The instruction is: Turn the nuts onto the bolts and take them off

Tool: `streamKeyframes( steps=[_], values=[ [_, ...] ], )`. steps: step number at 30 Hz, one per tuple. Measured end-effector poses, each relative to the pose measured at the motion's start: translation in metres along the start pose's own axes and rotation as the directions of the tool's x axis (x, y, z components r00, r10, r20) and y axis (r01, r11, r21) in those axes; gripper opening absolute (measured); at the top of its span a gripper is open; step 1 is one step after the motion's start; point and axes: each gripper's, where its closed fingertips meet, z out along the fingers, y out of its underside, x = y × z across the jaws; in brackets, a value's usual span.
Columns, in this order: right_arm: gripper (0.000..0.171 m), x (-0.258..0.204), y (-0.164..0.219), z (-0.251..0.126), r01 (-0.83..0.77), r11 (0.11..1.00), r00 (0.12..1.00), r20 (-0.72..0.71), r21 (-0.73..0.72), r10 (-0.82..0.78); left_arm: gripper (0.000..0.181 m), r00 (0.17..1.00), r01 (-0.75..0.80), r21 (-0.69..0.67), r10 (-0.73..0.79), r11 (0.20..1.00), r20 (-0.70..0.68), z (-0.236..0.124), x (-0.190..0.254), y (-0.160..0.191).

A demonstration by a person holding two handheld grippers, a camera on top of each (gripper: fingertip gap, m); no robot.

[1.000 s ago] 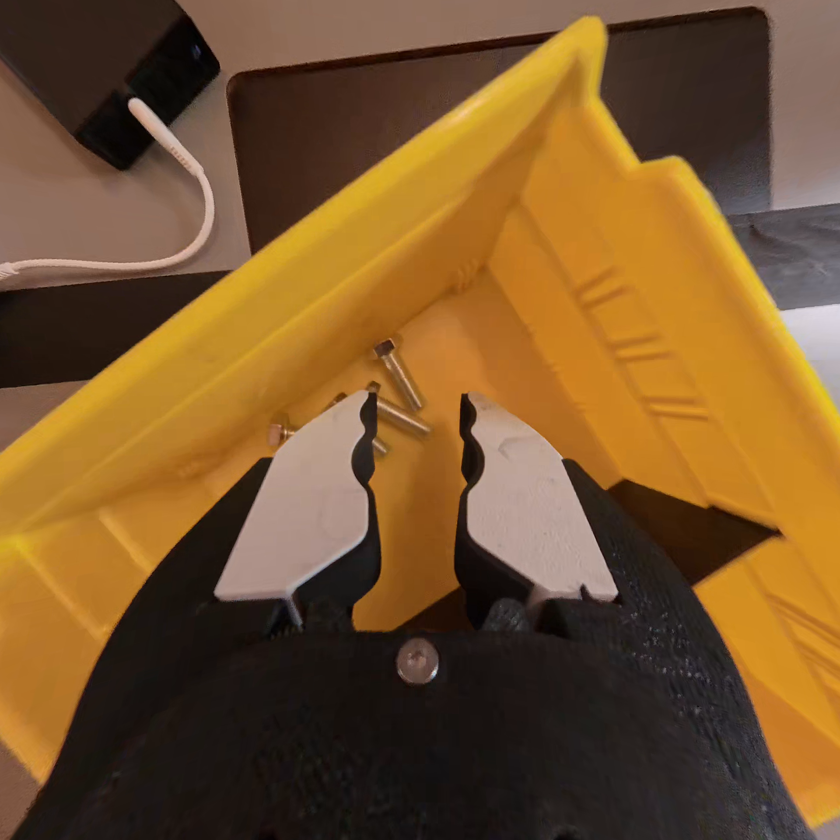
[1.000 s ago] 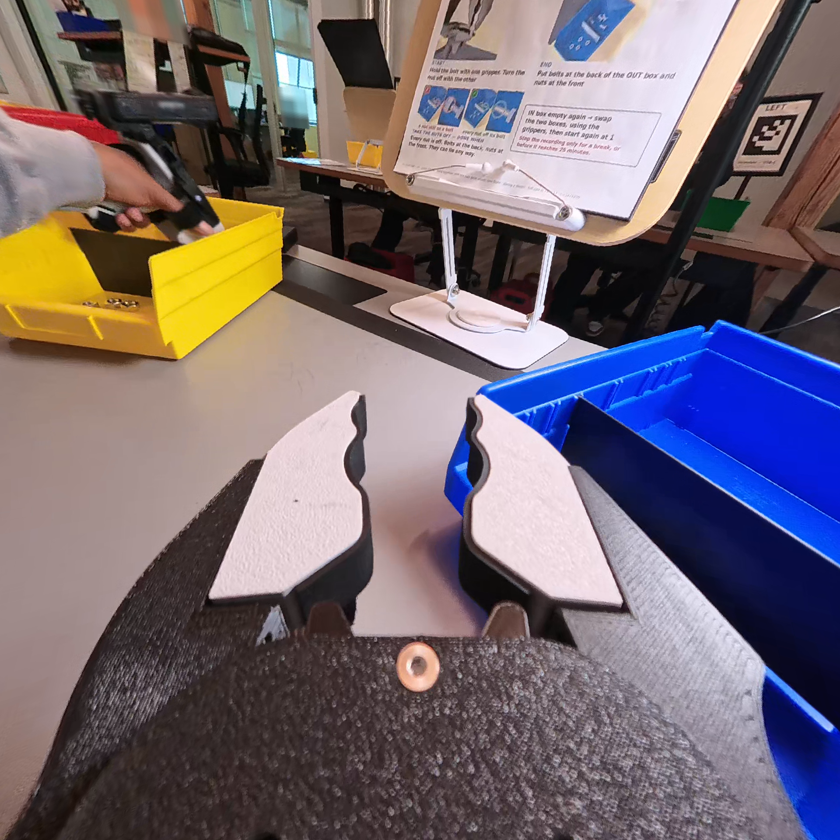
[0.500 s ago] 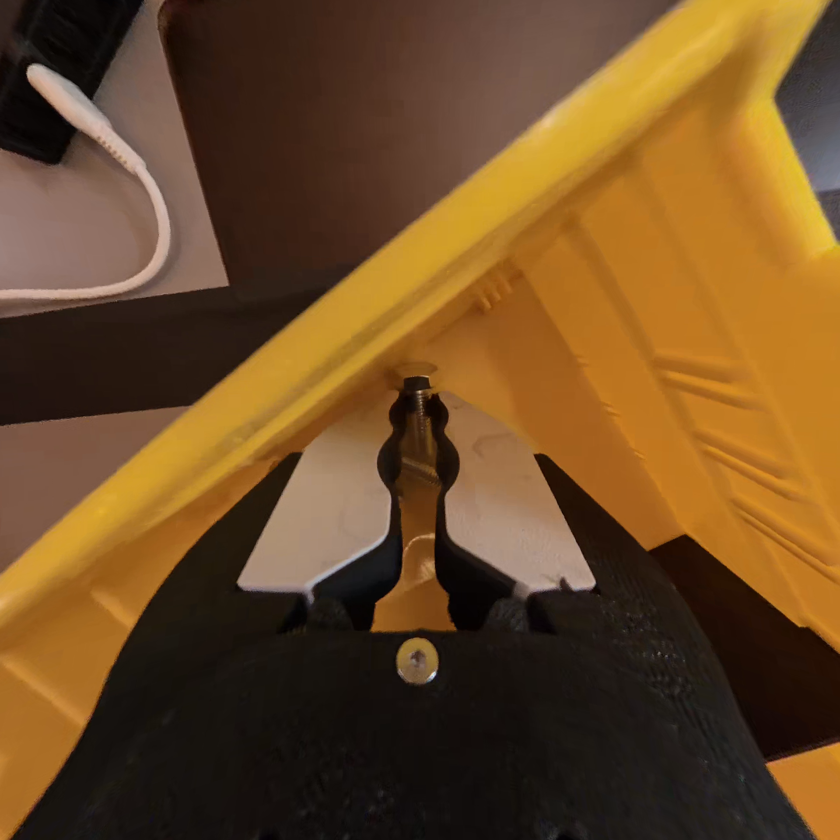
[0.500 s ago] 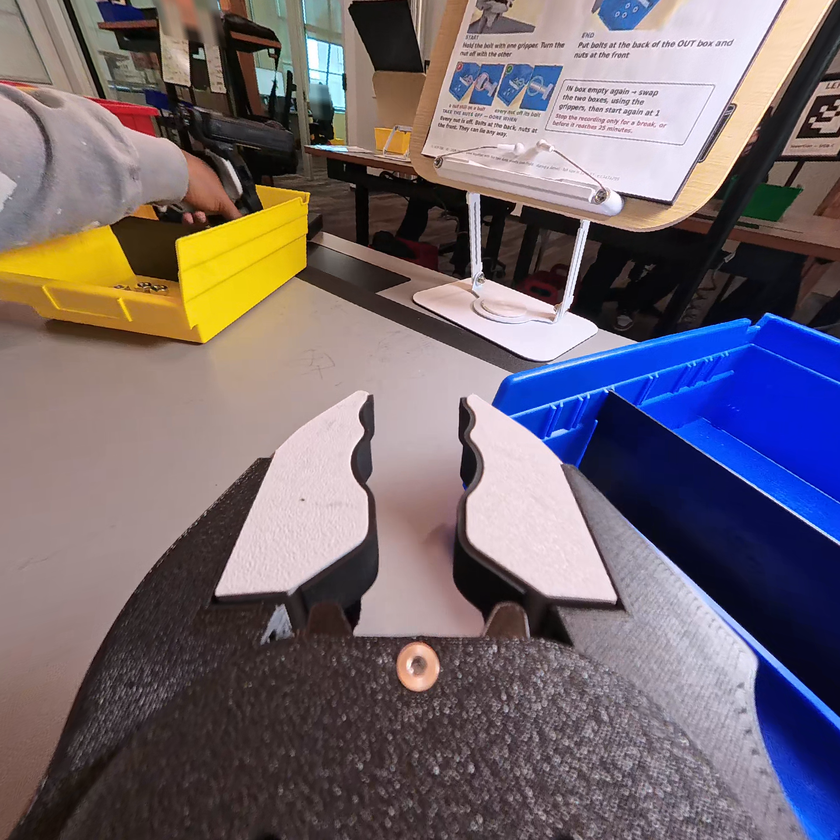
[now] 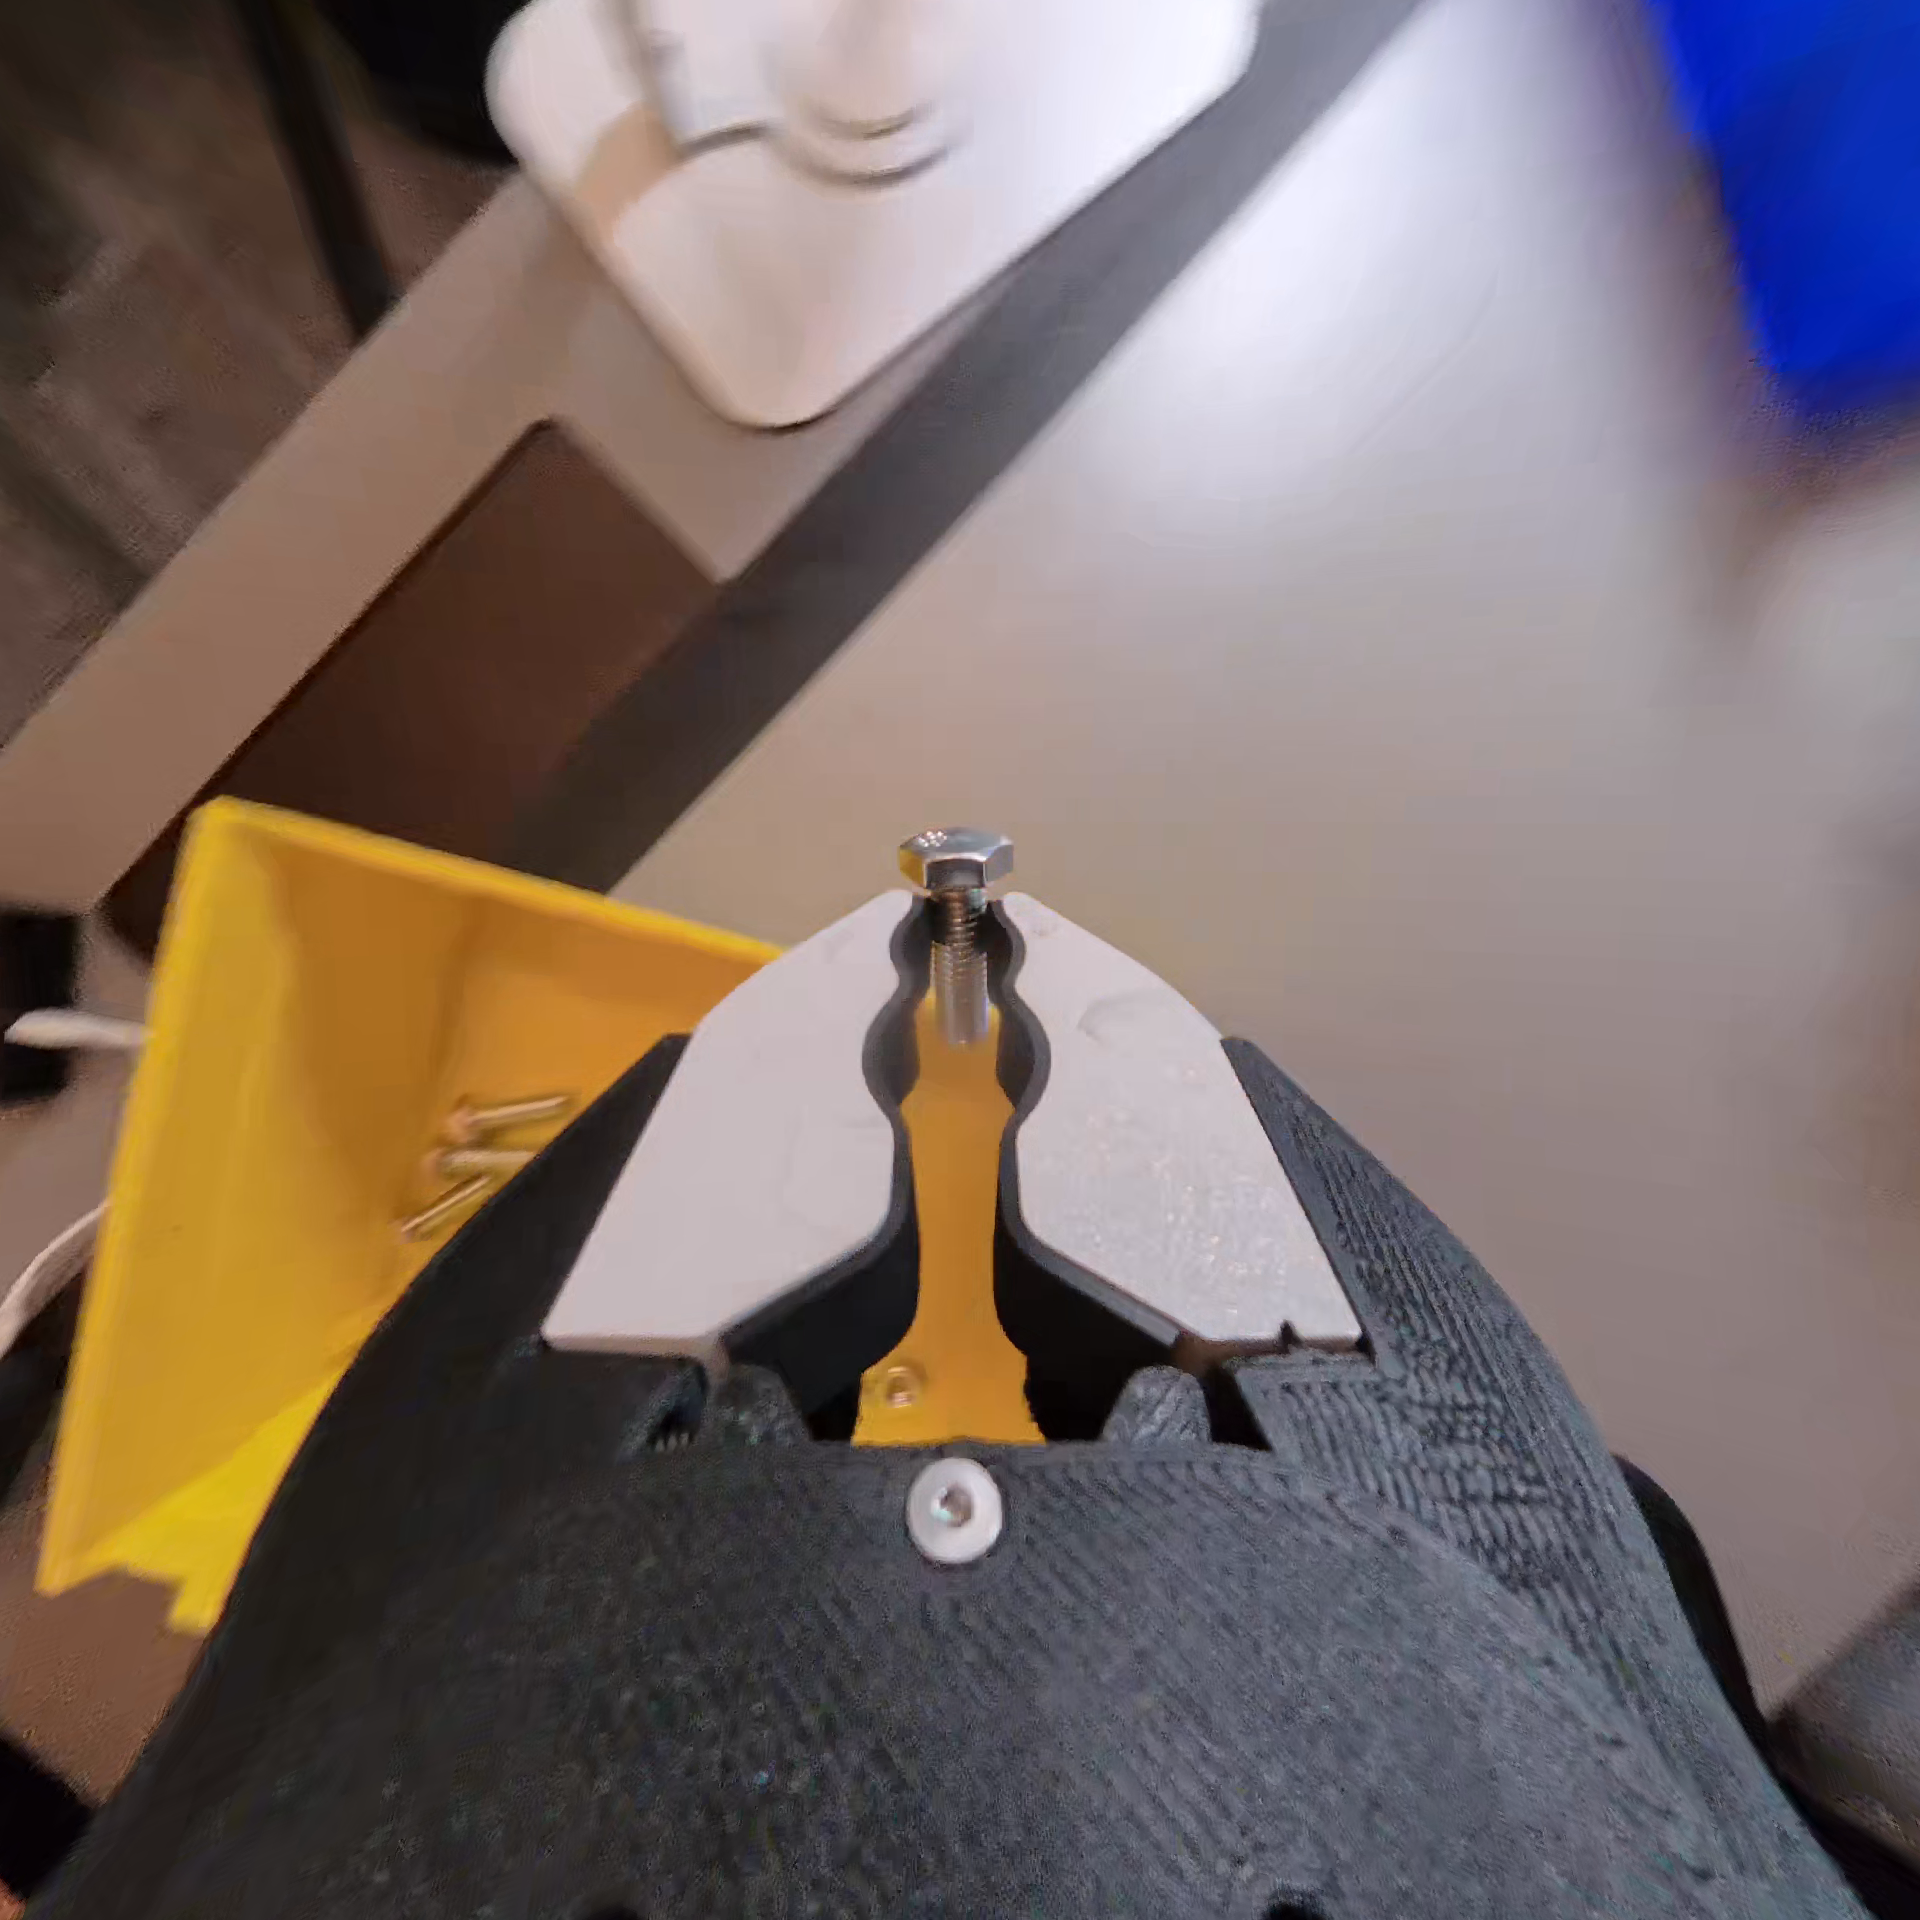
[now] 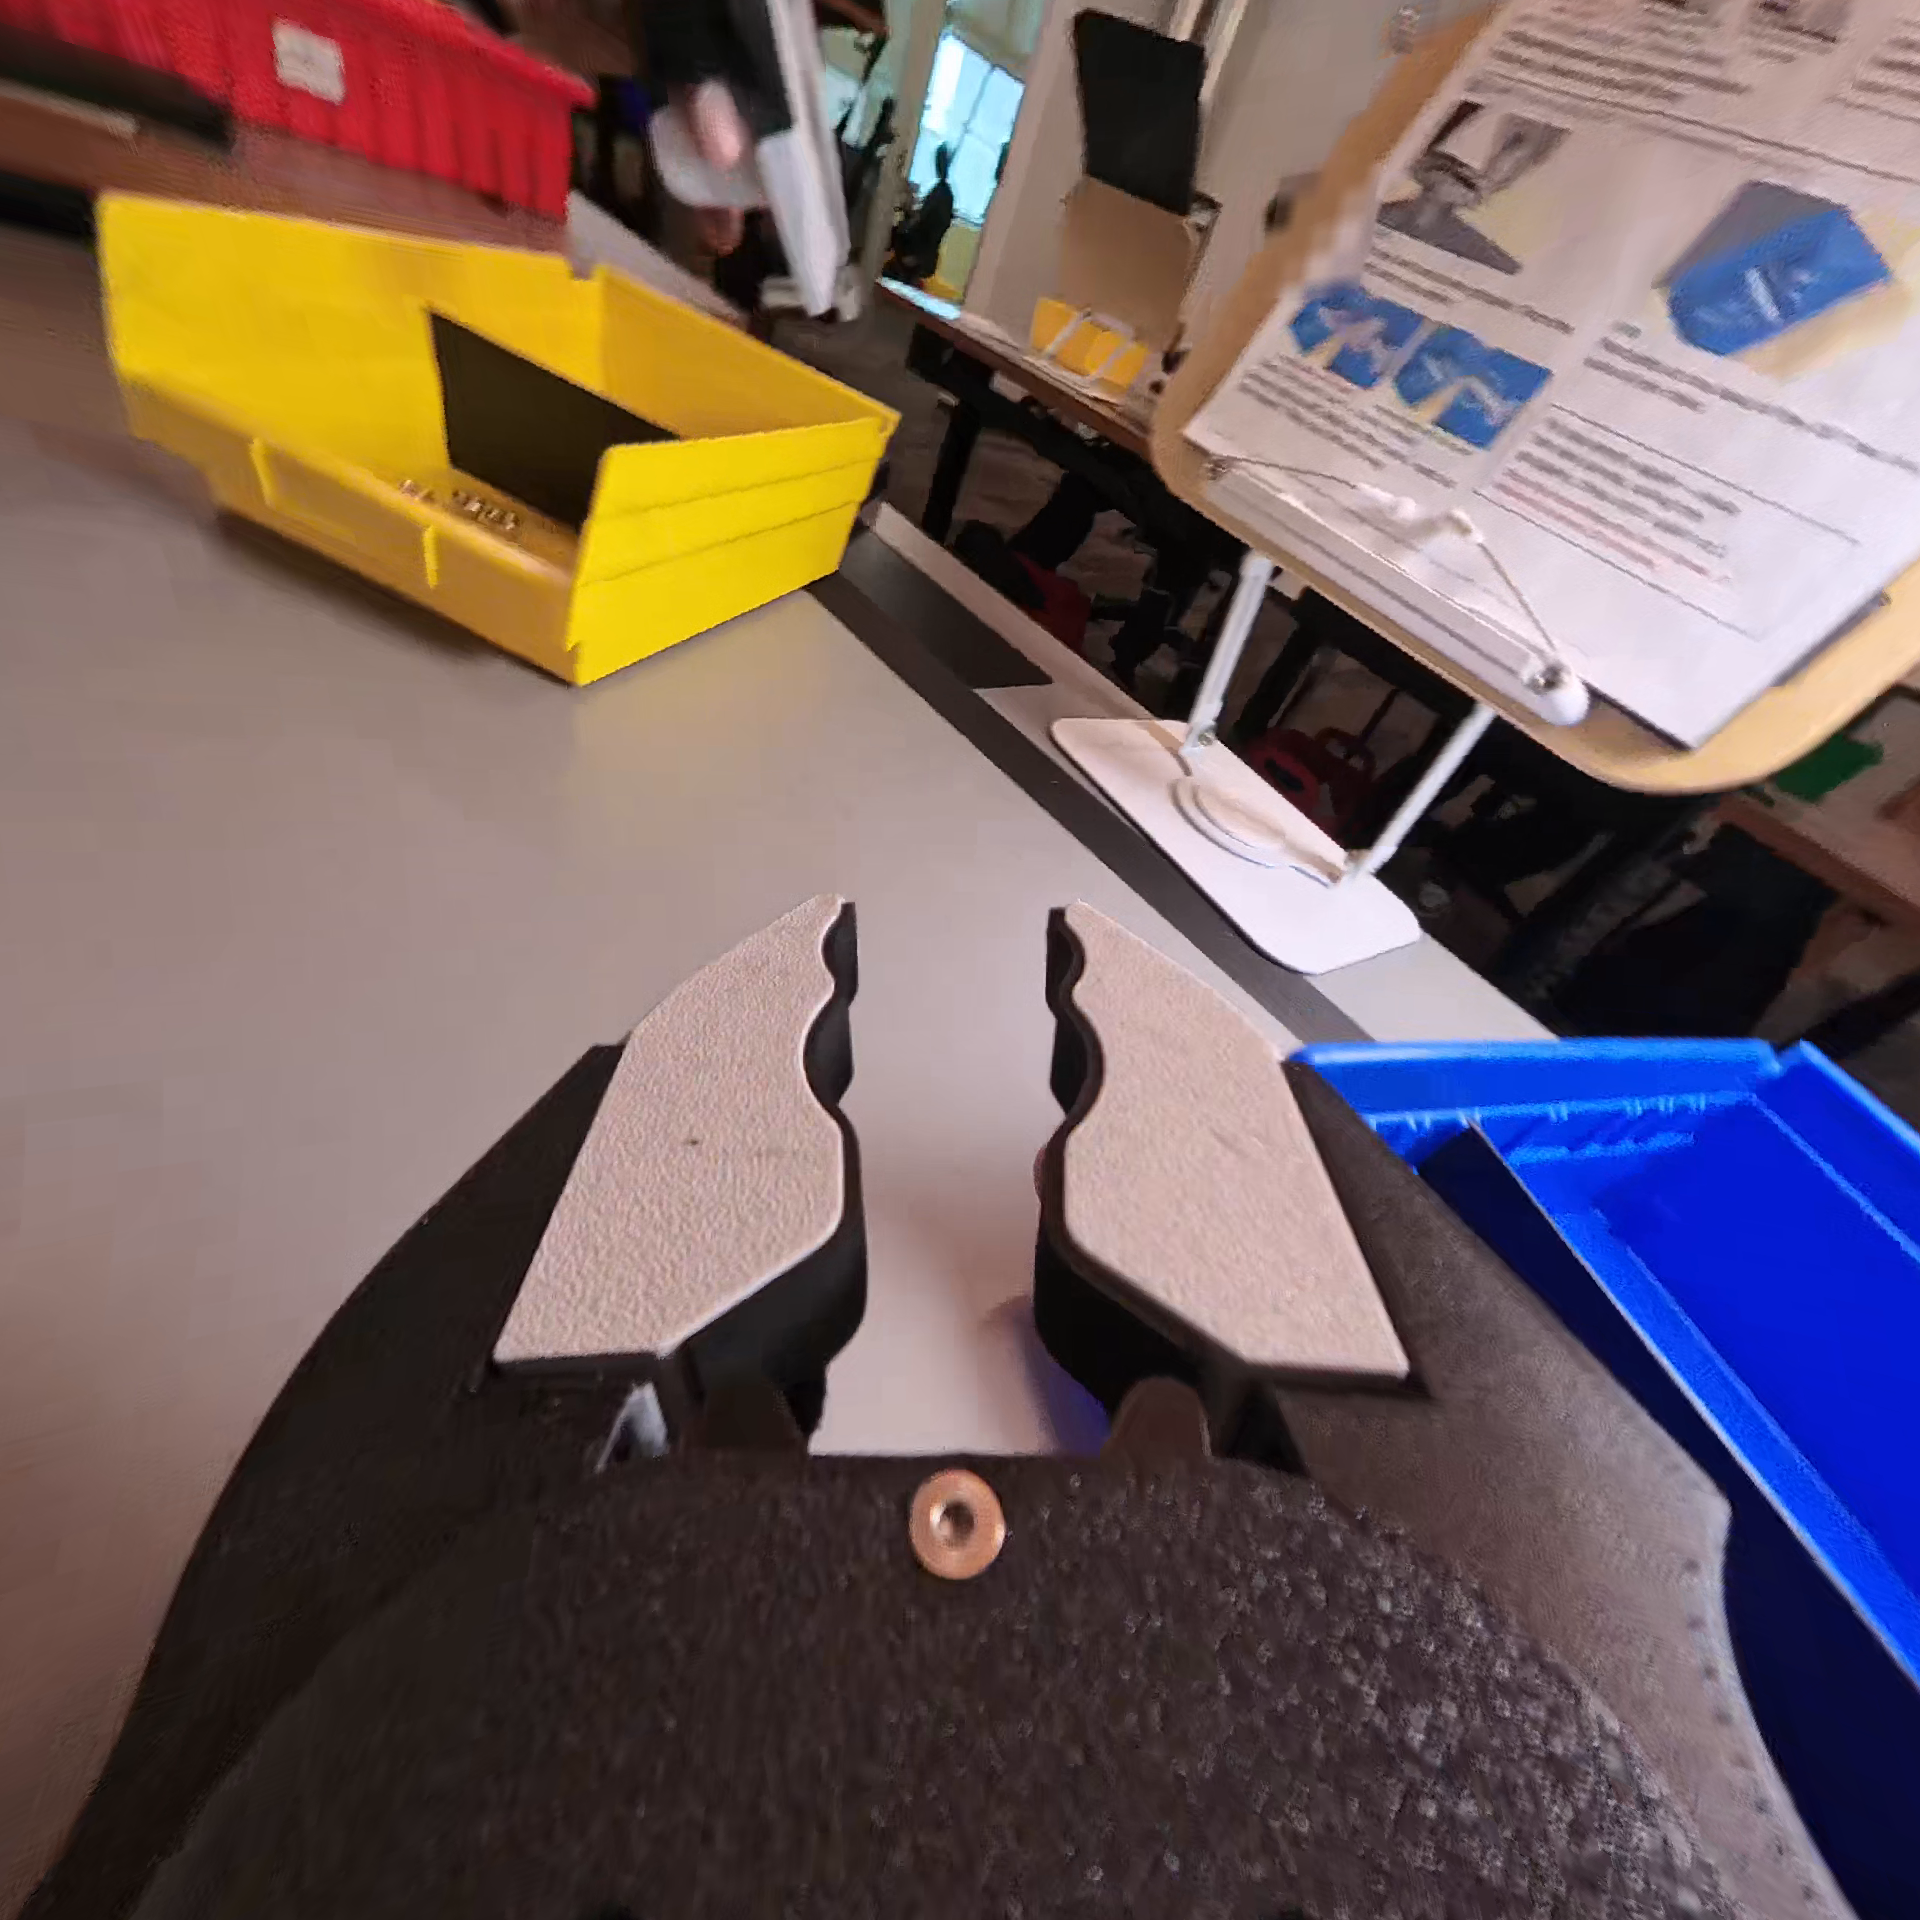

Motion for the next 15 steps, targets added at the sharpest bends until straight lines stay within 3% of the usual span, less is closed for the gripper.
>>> streamKeyframes(
  steps=[1, 8, 15],
  values=[
    [0.034, -0.007, -0.002, 0.003, 0.05, 0.999, 0.999, 0.02, -0.01, -0.05, 0.011, 0.998, -0.046, 0.005, 0.046, 0.999, -0.053, -0.002, 0.028, -0.003],
    [0.034, -0.053, -0.008, 0.014, 0.482, 0.875, 0.876, 0.014, -0.035, -0.482, 0.011, 0.895, -0.277, 0.004, 0.26, 0.961, -0.361, 0.029, 0.194, 0.016],
    [0.034, -0.083, 0.0, 0.02, 0.716, 0.696, 0.698, 0.02, -0.056, -0.716, 0.01, 0.823, -0.367, -0.052, 0.297, 0.929, -0.485, 0.065, 0.264, 0.042]
  ],
)
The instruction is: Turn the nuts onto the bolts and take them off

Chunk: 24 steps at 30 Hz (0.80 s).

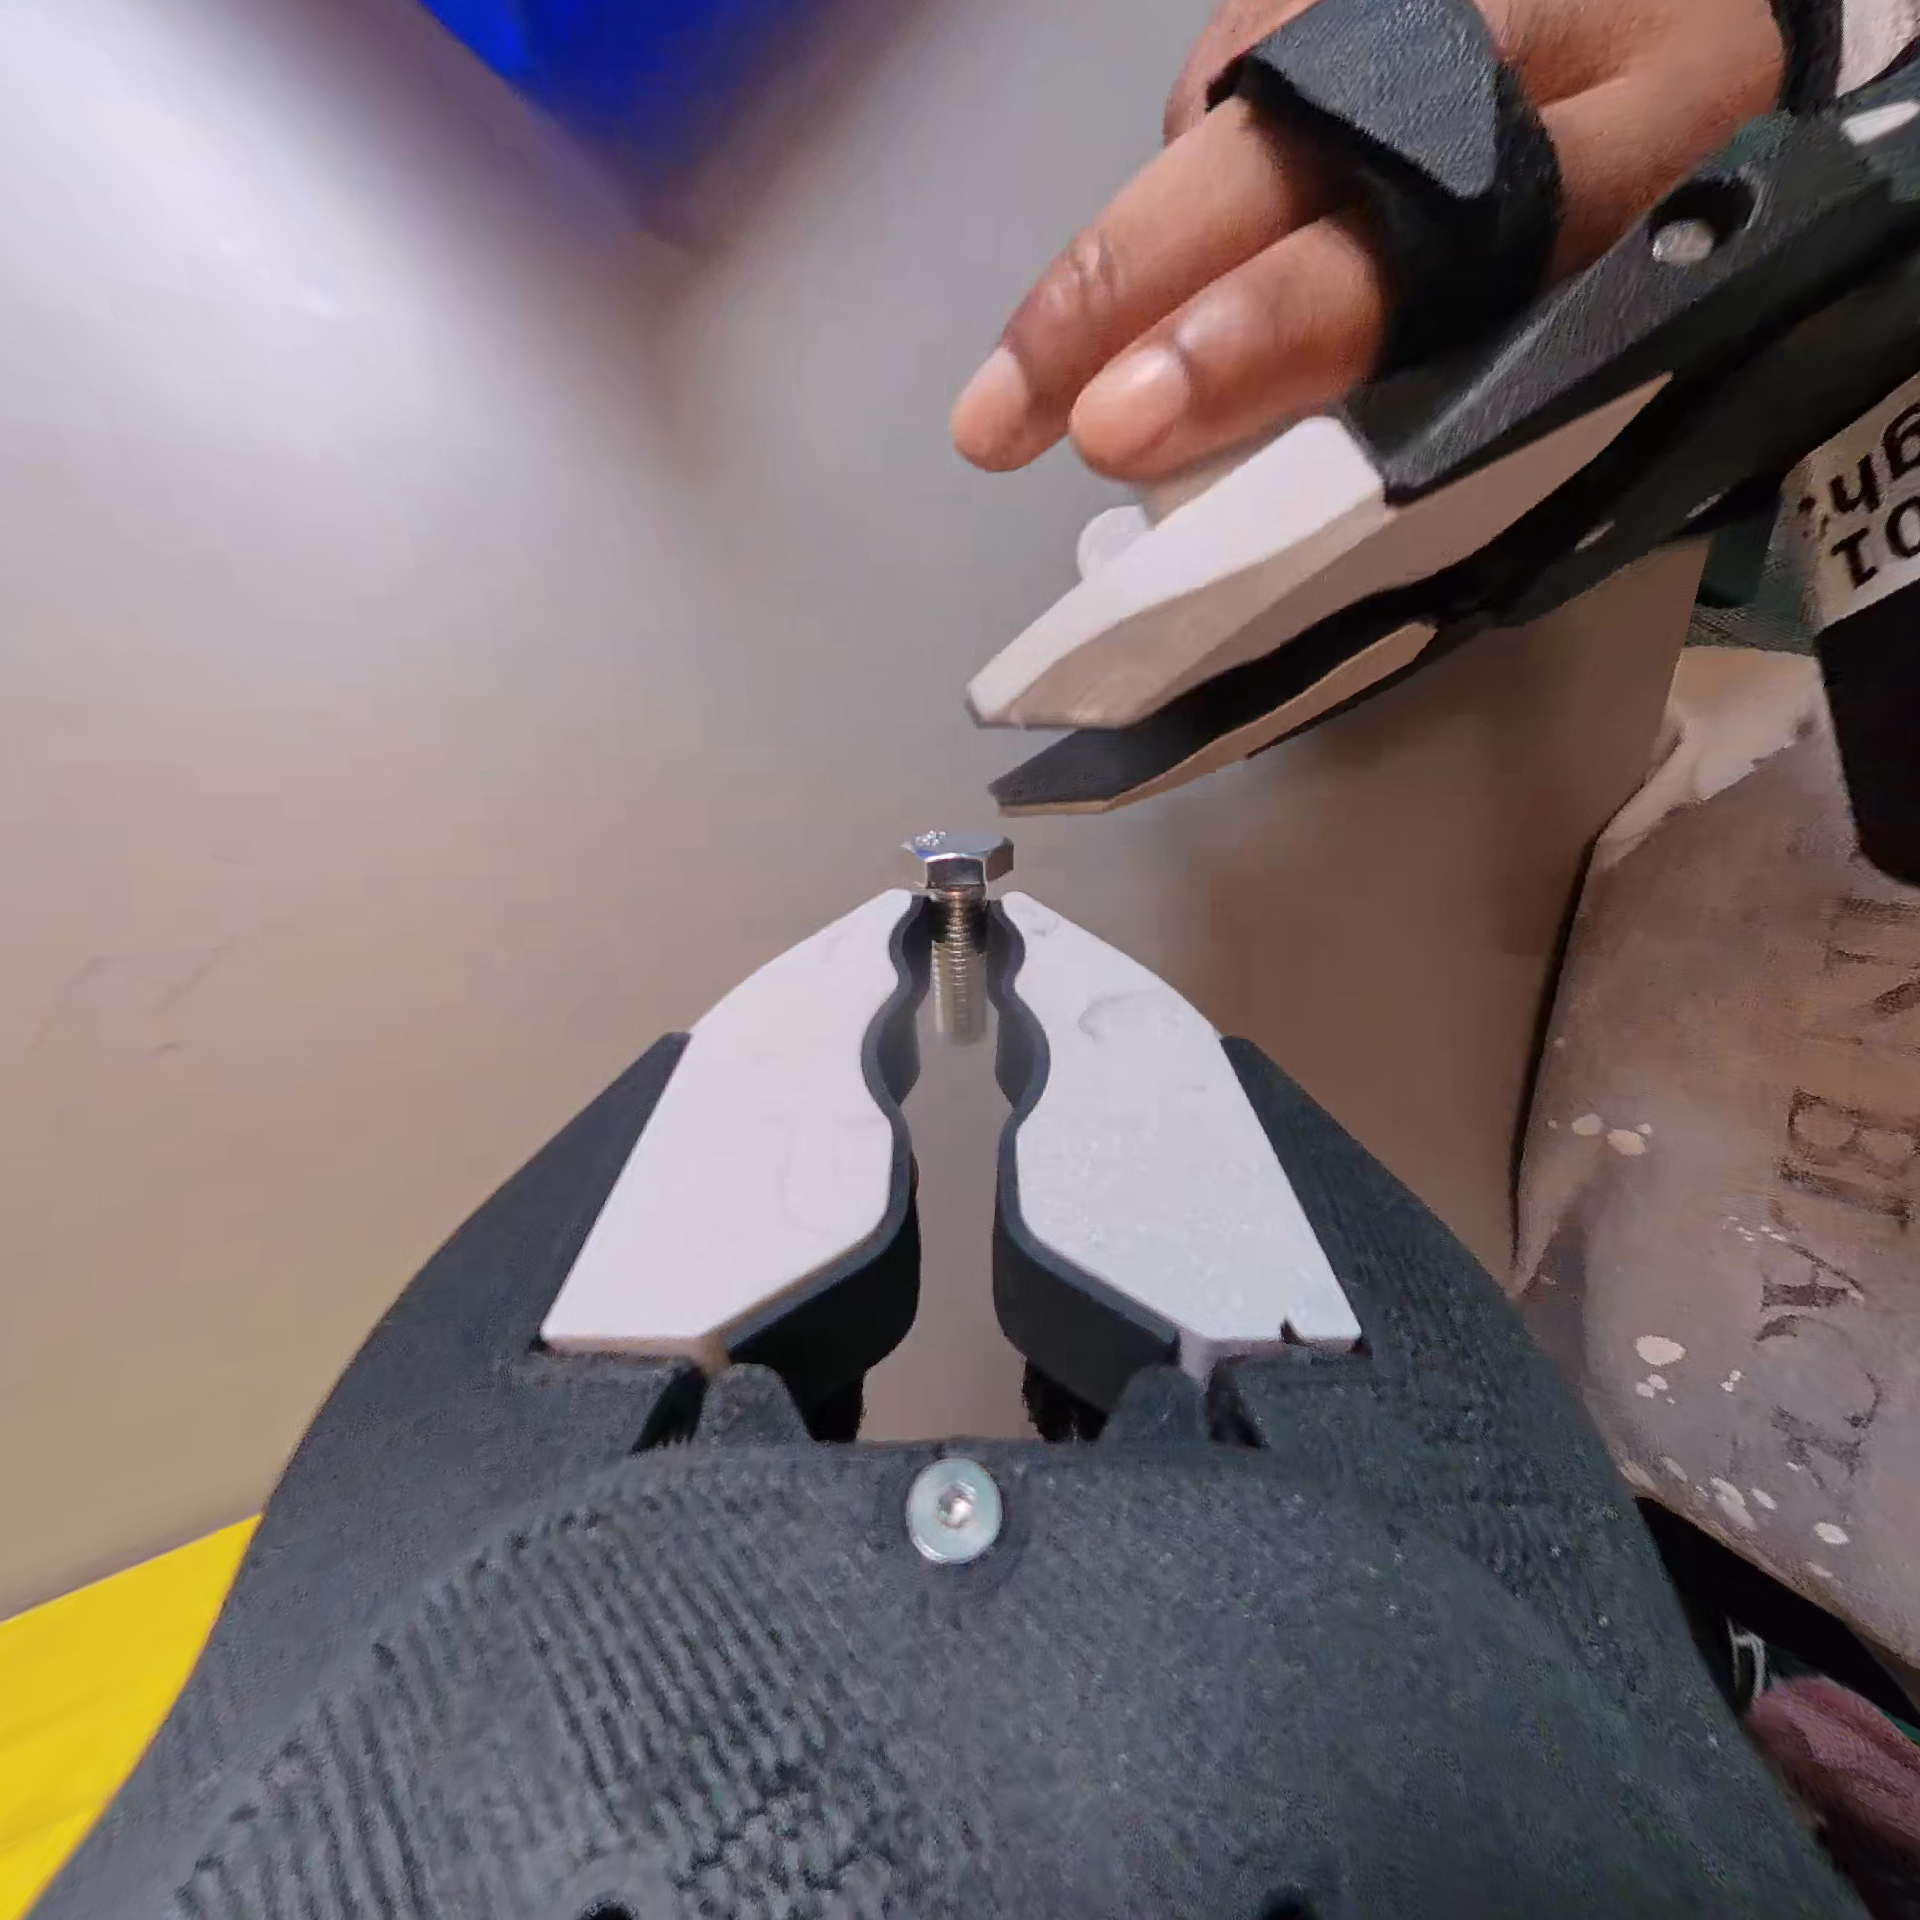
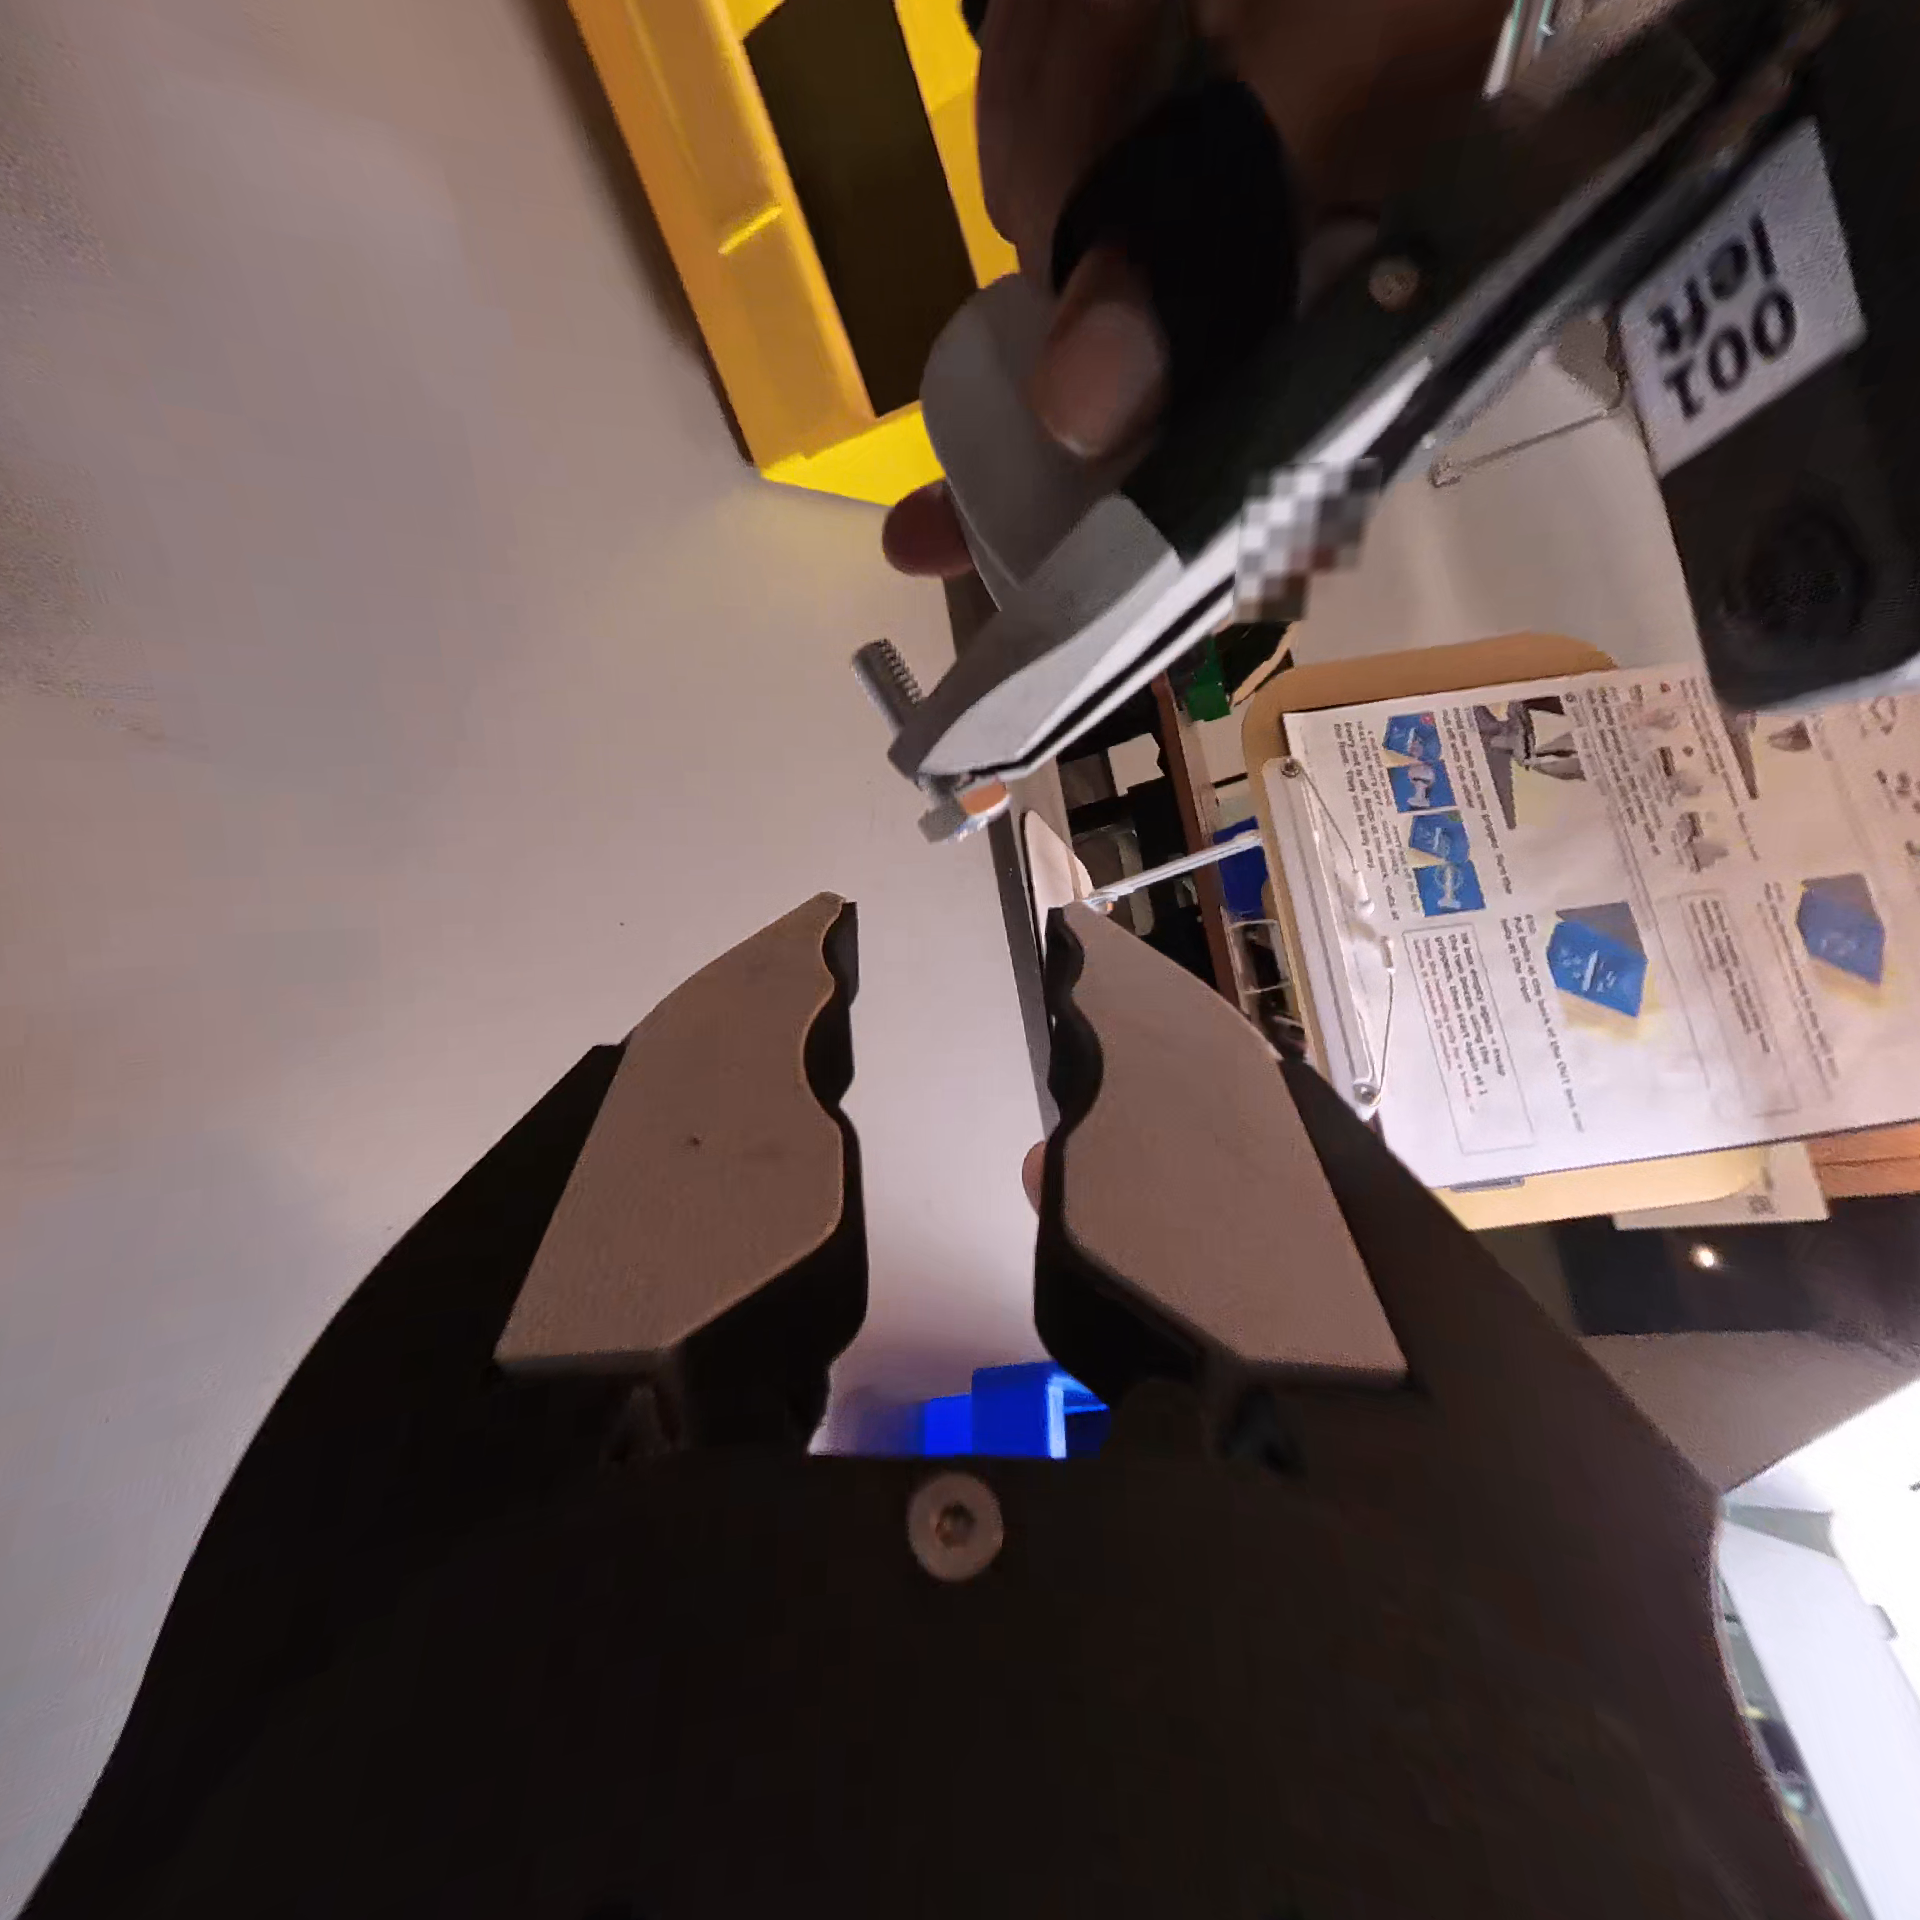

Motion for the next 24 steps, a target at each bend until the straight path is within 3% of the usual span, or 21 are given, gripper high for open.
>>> streamKeyframes(
  steps=[8, 12, 15, 17, 20, 22, 24],
  values=[
    [0.033, -0.019, 0.0, 0.008, 0.135, 0.991, 0.99, 0.036, -0.025, -0.134, 0.01, 0.998, 0.023, -0.068, -0.026, 0.997, -0.049, 0.023, 0.009, 0.002],
    [0.018, -0.023, 0.003, 0.008, 0.198, 0.979, 0.98, 0.033, -0.04, -0.197, 0.011, 0.997, 0.039, -0.088, -0.045, 0.995, -0.069, 0.027, 0.01, 0.002],
    [0.018, -0.024, 0.004, 0.007, 0.17, 0.985, 0.985, 0.031, -0.038, -0.168, 0.011, 0.994, 0.055, -0.063, -0.06, 0.997, -0.092, 0.026, 0.012, 0.0],
    [0.018, -0.018, 0.006, 0.005, 0.051, 0.998, 0.998, 0.027, -0.025, -0.05, 0.012, 0.994, 0.047, 0.011, -0.046, 0.999, -0.097, 0.019, 0.012, -0.009],
    [0.018, -0.006, 0.016, 0.002, -0.287, 0.958, 0.956, 0.068, 0.014, 0.286, 0.03, 0.993, -0.017, 0.211, 0.042, 0.977, -0.114, -0.006, 0.019, -0.03],
    [0.018, 0.007, 0.017, -0.004, -0.54, 0.838, 0.839, 0.131, 0.076, 0.529, 0.035, 0.991, -0.069, 0.4, 0.108, 0.914, -0.076, -0.028, 0.024, -0.046],
    [0.018, 0.024, 0.015, -0.013, -0.705, 0.694, 0.709, 0.176, 0.147, 0.683, 0.034, 0.99, -0.101, 0.602, 0.141, 0.792, -0.019, -0.052, 0.028, -0.061]
  ],
)
